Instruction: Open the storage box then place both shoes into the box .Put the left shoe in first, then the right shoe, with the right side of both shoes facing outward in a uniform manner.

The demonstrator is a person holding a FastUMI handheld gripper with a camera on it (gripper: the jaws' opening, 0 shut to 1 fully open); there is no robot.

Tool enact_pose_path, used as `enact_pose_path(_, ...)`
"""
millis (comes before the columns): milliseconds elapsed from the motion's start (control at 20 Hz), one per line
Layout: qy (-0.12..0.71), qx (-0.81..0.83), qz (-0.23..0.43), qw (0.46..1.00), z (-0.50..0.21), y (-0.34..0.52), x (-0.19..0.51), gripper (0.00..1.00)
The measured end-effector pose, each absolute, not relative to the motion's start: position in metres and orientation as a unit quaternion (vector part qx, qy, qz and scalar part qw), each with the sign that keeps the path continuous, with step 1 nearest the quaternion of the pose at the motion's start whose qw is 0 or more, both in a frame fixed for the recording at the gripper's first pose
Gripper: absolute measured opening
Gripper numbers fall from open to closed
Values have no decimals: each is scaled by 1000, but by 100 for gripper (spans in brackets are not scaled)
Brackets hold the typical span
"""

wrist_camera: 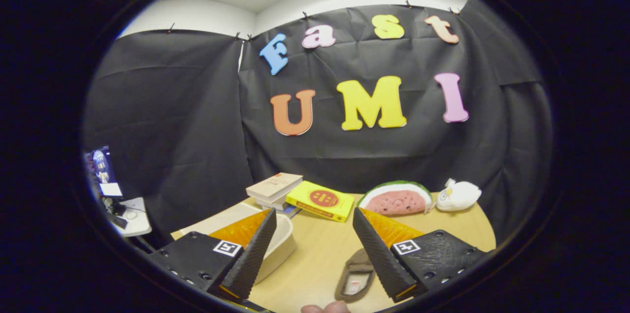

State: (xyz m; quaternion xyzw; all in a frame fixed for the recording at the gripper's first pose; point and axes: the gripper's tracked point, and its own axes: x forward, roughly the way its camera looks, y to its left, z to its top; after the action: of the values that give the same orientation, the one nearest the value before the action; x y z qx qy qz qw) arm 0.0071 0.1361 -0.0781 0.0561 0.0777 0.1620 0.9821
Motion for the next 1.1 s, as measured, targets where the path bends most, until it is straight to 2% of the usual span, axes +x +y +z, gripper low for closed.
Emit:
enact_pose_path(600, 226, 161, 238, 931, -195, 258, 25, 95)
enact_pose_path(1100, 326, 316, 221, 863, -249, 288, 43, 95)
